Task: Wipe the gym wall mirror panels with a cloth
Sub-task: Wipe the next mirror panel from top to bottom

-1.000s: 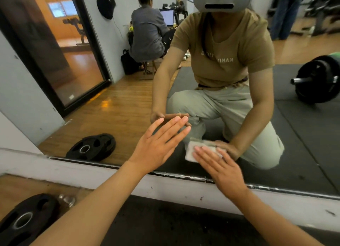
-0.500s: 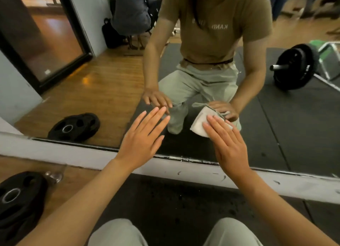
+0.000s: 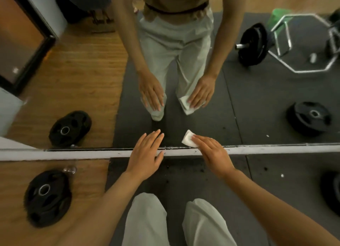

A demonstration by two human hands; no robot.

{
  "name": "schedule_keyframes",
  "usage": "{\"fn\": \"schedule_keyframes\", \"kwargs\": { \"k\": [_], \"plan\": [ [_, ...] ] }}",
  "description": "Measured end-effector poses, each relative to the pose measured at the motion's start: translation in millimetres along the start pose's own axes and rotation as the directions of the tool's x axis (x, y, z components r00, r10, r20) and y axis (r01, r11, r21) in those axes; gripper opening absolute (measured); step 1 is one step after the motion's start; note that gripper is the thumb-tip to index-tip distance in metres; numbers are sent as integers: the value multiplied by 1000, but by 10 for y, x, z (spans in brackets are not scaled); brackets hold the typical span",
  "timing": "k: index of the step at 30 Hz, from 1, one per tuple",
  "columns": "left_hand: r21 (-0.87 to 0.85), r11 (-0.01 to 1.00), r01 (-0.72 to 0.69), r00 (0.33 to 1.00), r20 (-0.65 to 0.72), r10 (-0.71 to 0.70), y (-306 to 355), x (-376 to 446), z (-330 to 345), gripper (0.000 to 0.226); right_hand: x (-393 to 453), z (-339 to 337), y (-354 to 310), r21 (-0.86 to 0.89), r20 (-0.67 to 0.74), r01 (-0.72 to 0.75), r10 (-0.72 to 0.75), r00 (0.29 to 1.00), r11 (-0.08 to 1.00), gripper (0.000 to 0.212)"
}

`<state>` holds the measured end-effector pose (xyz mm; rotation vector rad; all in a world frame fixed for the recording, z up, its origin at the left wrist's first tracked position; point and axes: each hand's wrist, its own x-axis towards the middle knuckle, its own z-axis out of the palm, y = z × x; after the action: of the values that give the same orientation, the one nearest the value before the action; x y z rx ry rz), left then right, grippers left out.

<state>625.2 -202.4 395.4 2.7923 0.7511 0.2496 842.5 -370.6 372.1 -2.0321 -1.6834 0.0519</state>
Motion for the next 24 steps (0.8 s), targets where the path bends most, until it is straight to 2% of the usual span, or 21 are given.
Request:
{"fn": "schedule_keyframes", "kwargs": {
  "k": [3, 7, 12, 18, 24],
  "plan": [
    [-42, 999, 4, 995, 102, 1, 344, -28, -480, 54, -141, -549, -252, 2, 46, -120, 120, 992, 993, 41],
    [-106, 994, -7, 975, 220, 30, 803, -117, -1011, 58, -362, -1187, -554, -10, 115, -312, 311, 943, 950, 39],
    [-142, 989, -37, 951, 300, 78, 1249, -181, -1195, 51, -751, -1622, -650, 38, 167, -491, 479, 862, 871, 42],
    [-158, 987, 22, 925, 378, 40, 1881, -2, -934, 52, -1367, -1842, -198, 41, 169, -602, 588, 791, 798, 38],
    [-196, 967, 165, 928, 363, -84, 2944, 212, -556, 56, -1874, -2338, 674, 80, 214, -556, 530, 820, 827, 36]
  ]
}}
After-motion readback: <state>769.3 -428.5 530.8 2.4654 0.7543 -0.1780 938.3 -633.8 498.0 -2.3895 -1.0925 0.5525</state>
